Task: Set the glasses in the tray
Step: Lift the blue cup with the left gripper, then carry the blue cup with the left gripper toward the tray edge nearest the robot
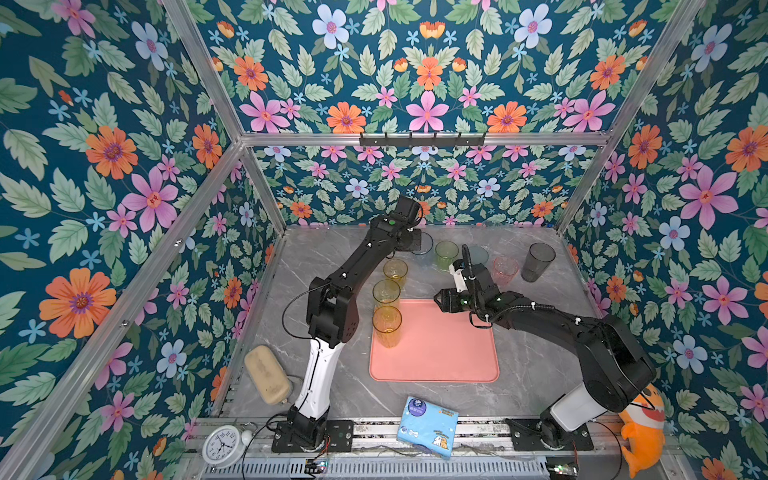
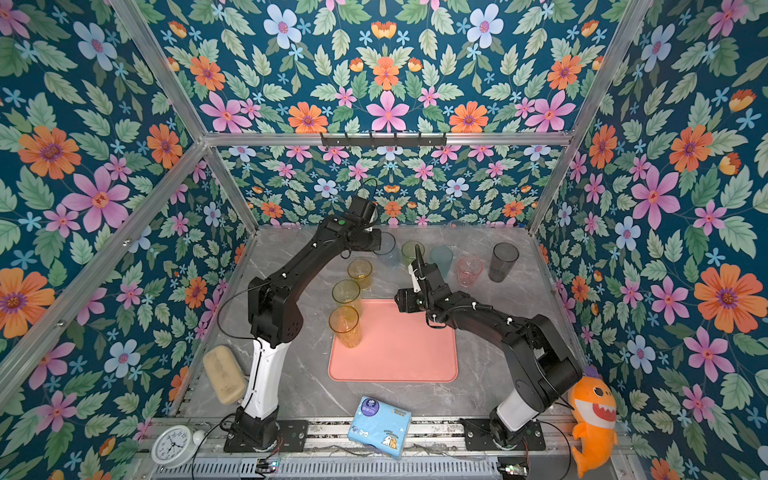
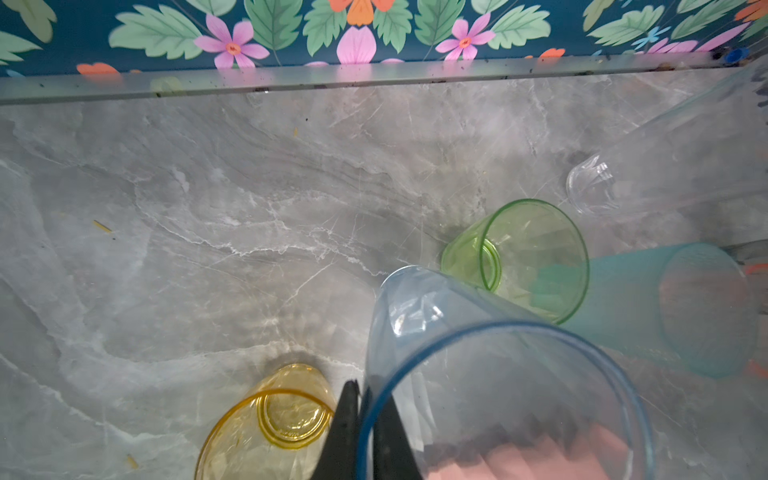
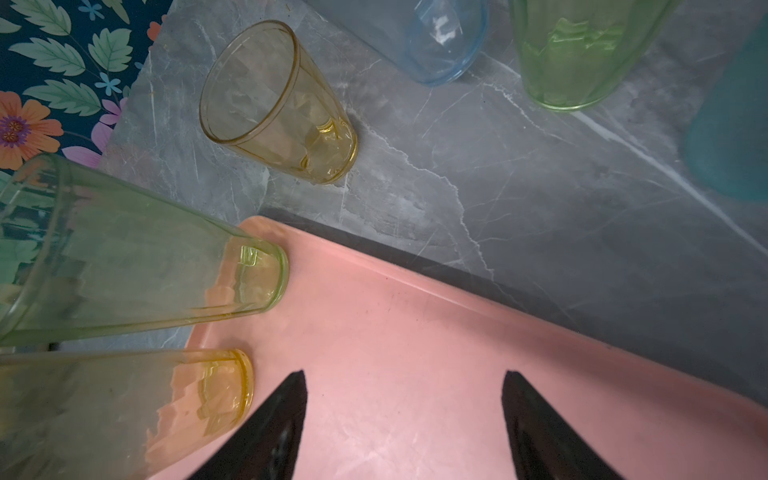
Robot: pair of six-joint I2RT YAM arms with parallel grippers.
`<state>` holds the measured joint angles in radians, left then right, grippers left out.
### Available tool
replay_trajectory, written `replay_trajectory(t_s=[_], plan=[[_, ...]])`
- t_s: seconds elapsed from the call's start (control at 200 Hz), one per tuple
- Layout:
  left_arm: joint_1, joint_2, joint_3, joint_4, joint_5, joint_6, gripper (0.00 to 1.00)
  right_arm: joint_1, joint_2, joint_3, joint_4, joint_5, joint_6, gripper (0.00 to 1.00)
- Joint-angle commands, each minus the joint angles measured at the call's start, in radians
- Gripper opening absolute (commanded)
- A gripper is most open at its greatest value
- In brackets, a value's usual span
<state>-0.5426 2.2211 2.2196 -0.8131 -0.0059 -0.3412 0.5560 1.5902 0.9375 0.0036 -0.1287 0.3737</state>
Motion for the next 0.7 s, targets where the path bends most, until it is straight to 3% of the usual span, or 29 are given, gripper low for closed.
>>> replay_trajectory(t_s=[0.0,0.695], plan=[[0.001,-0.026,0.018,-0.041,-0.024,0.009,0.03,0.001,-0.011,0.006,0.001,-0.002,-0.002,0.75],[0.002,-0.267,0.029,-0.269,-0.071,0.033,0.02,0.000,-0.008,0.005,0.007,-0.012,0.004,0.75]])
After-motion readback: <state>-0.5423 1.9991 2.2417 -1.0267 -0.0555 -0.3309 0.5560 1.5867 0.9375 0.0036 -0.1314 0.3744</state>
